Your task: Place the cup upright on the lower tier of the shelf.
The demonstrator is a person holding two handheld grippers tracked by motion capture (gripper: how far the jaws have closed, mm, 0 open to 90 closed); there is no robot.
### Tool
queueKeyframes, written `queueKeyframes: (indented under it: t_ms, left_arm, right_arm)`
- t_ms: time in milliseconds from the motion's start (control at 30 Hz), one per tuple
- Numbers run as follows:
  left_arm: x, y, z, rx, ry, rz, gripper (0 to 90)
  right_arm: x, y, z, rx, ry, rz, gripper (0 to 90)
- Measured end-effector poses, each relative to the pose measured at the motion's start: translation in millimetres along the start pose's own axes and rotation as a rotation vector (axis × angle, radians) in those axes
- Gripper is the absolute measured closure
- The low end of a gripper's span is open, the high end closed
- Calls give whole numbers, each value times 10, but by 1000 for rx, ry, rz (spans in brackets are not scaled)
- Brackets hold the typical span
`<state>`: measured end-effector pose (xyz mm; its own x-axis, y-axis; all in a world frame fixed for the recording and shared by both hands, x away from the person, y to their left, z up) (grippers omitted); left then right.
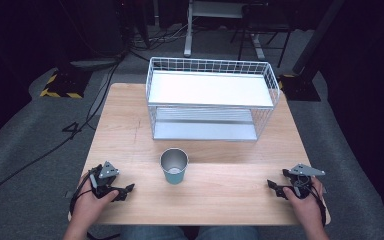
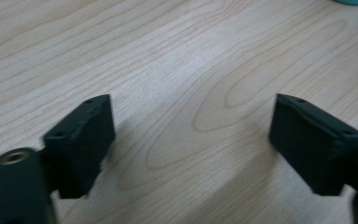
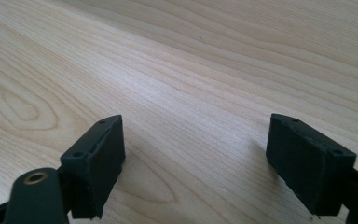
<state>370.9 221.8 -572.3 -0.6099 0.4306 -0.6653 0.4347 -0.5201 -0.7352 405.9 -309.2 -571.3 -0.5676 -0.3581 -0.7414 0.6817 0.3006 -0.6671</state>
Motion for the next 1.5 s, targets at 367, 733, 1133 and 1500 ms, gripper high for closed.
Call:
queueKeyframes:
  t_ms: [367, 733, 1133, 1500]
  left_arm:
    - [-177, -106, 154, 16, -2, 50, 163]
    - [-418, -160, 459, 76, 13, 137, 166]
    - [-630, -78, 720, 111, 36, 237, 166]
    - [-735, 98, 897, 140, 55, 286, 160]
  right_arm:
    - [0, 0, 0, 0, 0, 0, 199]
    - [0, 0, 1, 1, 0, 0, 199]
    - [-1, 1, 0, 1, 1, 1, 199]
    - [0, 0, 0, -1, 0, 0, 199]
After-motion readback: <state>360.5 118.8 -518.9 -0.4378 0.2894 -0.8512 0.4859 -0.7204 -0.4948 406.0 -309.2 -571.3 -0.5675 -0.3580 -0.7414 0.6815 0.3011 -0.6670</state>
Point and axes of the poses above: each handheld gripper's, and its own axes: y roughly forward along the jaws, x roughly out of its underside, z roughly to its right, the point moved 10 cm from there along y, roughly forward along the jaws, and after that the axes turned 6 degrees about x, right-handed, at the moved point
